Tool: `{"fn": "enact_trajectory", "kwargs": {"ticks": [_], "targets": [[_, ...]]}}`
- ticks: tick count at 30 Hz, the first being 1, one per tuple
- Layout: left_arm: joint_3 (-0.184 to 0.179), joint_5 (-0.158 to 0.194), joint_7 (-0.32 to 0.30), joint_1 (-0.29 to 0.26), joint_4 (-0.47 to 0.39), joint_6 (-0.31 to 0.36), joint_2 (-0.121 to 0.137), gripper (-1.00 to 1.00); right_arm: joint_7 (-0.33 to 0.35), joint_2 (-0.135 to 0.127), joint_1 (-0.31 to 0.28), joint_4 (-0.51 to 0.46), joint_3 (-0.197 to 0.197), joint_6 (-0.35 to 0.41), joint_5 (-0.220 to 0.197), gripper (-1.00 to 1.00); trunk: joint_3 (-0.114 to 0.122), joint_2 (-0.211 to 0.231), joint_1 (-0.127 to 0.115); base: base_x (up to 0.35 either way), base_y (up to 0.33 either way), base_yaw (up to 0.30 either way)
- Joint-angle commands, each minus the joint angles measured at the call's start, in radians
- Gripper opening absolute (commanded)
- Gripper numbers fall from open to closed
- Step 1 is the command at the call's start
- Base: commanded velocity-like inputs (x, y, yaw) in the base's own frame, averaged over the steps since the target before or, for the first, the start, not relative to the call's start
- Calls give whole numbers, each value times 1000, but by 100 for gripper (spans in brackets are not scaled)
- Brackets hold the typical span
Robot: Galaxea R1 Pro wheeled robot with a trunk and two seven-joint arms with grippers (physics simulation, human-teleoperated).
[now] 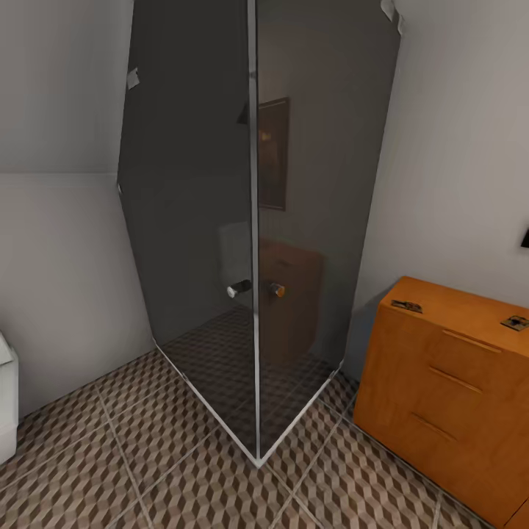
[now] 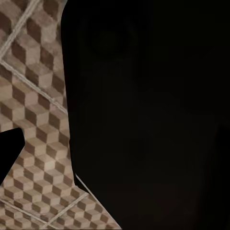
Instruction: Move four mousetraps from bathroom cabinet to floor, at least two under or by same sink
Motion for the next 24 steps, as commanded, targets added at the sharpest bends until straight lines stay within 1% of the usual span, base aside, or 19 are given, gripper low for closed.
{"fn": "enact_trajectory", "kwargs": {"ticks": [1,2,5,8,13,24], "targets": [[0,0,0,0,0,0,0,100,0,0,0,0,0,0,0,100,-1,-1,0,0,0,0],[4,-3,-2,-6,1,6,5,100,0,6,-6,-6,0,4,-1,100,-1,-1,0,0,0,0],[4,-3,-2,-7,1,6,5,100,-1,23,-23,-18,0,4,-1,100,-1,-1,0,0,0,0],[3,-3,-2,-8,1,6,5,100,-1,25,-40,-18,0,3,-1,100,-1,-1,0,0,0,0],[3,-3,-2,-8,1,5,8,100,-1,39,-59,-22,0,-4,-1,100,-1,-1,0,0,0,0],[3,-3,-1,-9,2,5,10,100,-3,43,-63,-23,1,-53,1,100,-1,-1,0,0,0,0]]}}
